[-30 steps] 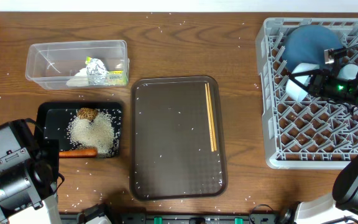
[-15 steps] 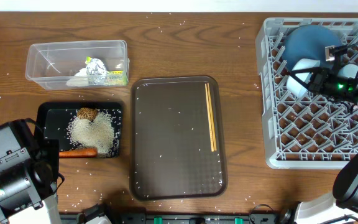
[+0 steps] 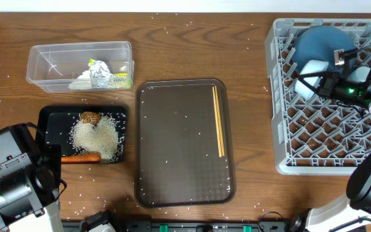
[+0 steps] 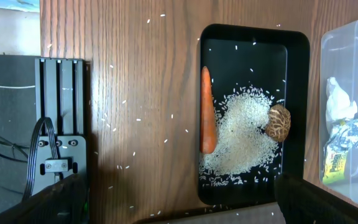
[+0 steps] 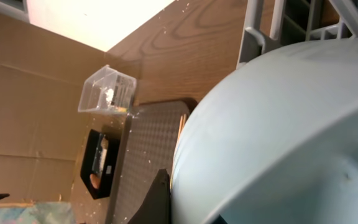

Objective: Sort waste into correct bins and load items into the dishwasher rack
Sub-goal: 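Lower the bowl into the rack and open the right gripper, then move the right gripper left to the wooden chopsticks on the tray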

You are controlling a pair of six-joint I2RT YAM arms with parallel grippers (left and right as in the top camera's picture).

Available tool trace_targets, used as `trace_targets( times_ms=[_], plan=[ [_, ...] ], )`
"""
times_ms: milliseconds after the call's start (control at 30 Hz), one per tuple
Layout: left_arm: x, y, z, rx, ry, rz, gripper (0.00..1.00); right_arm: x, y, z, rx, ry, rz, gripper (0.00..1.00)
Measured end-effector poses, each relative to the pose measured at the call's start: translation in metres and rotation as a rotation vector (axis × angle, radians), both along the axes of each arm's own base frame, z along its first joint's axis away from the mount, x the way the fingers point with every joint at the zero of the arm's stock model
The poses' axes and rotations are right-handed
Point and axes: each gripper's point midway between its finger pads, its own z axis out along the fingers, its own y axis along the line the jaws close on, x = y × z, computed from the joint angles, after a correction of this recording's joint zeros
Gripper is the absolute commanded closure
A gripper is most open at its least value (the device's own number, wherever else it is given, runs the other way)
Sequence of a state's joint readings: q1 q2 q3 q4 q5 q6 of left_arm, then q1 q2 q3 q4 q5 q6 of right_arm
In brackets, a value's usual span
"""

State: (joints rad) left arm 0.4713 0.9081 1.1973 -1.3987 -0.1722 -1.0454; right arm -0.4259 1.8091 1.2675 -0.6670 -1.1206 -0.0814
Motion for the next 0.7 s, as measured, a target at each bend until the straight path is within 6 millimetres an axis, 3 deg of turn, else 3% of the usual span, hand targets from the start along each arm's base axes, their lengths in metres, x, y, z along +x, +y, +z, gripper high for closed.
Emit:
trace_targets(
  times_ms=[100,167,200,300,433,567,700],
  plan=[
    [0.0,0.0,0.0,0.0,-0.001,0.0,0.02,-0.004,-0.004,0.001,0.011,0.018,-0.012,0.98],
    [0.0,0.0,0.0,0.0,0.0,0.0,0.02,-0.009,-0.009,0.0,0.001,0.053,-0.038,0.93],
    [0.0,0.0,0.0,0.0,0.0,0.0,0.02,-0.011,-0.013,-0.001,-0.017,0.084,-0.061,0.87],
    [0.0,0.0,0.0,0.0,-0.001,0.0,0.02,-0.024,-0.023,-0.01,-0.08,0.205,-0.136,0.44],
    [0.0,0.0,0.0,0.0,0.0,0.0,0.02,-0.037,-0.033,-0.013,-0.159,0.304,-0.216,0.2],
    [0.0,0.0,0.0,0.0,0.0,0.0,0.02,-0.05,-0.042,-0.005,-0.221,0.361,-0.297,0.08],
    [0.0,0.0,0.0,0.0,0.0,0.0,0.02,-0.058,-0.045,0.012,-0.251,0.36,-0.361,0.05]
  ],
)
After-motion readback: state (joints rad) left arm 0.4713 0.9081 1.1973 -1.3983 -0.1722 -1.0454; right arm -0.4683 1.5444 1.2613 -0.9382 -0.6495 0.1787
